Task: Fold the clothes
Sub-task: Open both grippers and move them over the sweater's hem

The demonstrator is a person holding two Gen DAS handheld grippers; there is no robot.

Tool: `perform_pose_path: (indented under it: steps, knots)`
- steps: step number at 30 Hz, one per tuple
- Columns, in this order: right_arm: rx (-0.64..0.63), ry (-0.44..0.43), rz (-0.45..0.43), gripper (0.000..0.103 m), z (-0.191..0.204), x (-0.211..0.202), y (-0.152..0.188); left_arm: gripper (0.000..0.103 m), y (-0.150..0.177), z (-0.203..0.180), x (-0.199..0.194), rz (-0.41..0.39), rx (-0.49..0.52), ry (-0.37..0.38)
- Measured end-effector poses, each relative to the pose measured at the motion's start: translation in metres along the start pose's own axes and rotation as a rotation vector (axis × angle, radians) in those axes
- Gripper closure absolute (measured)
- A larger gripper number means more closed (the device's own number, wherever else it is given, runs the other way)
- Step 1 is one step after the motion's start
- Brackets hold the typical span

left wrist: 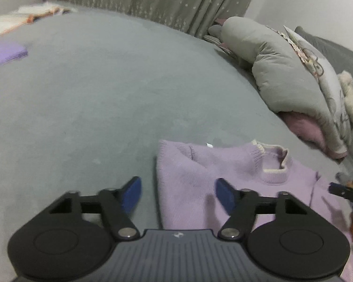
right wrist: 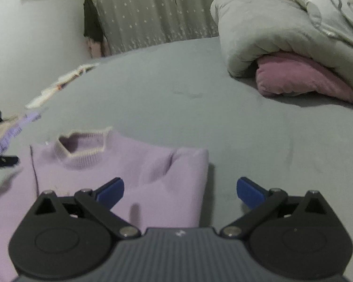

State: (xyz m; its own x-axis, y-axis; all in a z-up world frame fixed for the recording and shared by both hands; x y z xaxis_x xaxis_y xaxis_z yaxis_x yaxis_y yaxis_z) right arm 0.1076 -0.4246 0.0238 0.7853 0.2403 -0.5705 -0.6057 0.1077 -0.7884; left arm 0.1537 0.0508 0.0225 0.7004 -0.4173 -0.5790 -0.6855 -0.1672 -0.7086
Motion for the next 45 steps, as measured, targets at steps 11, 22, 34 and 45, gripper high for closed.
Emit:
perform_pose_path:
  steps: [11,22,34,45]
  knots:
    - [-0.15,0.08,-0.001,0.09,0.025,0.01,-0.019,0.095,-0.002,-0.01,-0.013,-0.051,0.053,-0.052]
    - [-0.284,0.249,-0.019,0.09,0.05,0.016,-0.017,0.094,-0.003,0.002,-0.009,-0.062,-0.001,-0.076]
    - [-0.338,0.38,-0.059,0.015,0.052,0.004,-0.014,0.087,-0.005,0.012,-0.034,-0.126,-0.055,-0.172]
    - [-0.157,0.295,0.045,0.008,0.049,-0.084,0.028,0.08,0.054,-0.024,-0.114,-0.016,-0.078,-0.136]
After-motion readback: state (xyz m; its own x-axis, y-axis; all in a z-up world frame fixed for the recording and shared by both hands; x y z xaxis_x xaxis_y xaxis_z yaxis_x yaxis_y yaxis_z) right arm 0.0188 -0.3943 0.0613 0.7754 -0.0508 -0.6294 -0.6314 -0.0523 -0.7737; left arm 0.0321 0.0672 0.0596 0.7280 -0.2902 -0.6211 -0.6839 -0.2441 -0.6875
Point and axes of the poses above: each gripper's, at about its wrist camera, not at the fingertips, and x roughly the way its jaws point, z to its left, y to its underside, the point moved 3 cm from there along x, roughly the way its jaws point, and after that the axes turned 5 degrees about -z, right-handed, at the moved point
